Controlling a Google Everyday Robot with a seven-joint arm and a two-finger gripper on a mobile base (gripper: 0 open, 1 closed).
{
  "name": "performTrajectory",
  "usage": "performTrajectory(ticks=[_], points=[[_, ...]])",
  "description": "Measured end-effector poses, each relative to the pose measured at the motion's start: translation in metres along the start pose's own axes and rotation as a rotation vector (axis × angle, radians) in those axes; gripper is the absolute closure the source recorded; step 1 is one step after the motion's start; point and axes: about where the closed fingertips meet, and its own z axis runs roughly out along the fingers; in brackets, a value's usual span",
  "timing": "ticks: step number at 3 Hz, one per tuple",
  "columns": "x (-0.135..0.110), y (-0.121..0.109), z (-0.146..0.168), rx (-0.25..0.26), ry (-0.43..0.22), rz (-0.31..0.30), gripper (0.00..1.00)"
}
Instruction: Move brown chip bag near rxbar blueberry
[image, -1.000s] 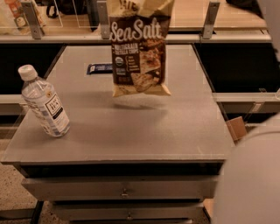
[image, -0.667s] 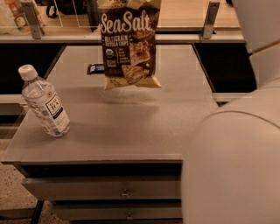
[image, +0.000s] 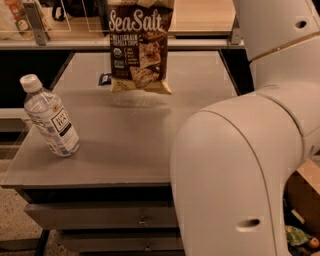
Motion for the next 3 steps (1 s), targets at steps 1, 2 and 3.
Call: performTrajectory(ticks=[1, 2, 3], points=[[0.016, -0.006, 0.017, -0.003, -0.012, 0.037, 0.84], [0.039, -0.006, 0.028, -0.011, 0.009, 0.076, 0.61], [0.064, -0.004, 0.032, -0.017, 0.027, 0.114, 0.38]])
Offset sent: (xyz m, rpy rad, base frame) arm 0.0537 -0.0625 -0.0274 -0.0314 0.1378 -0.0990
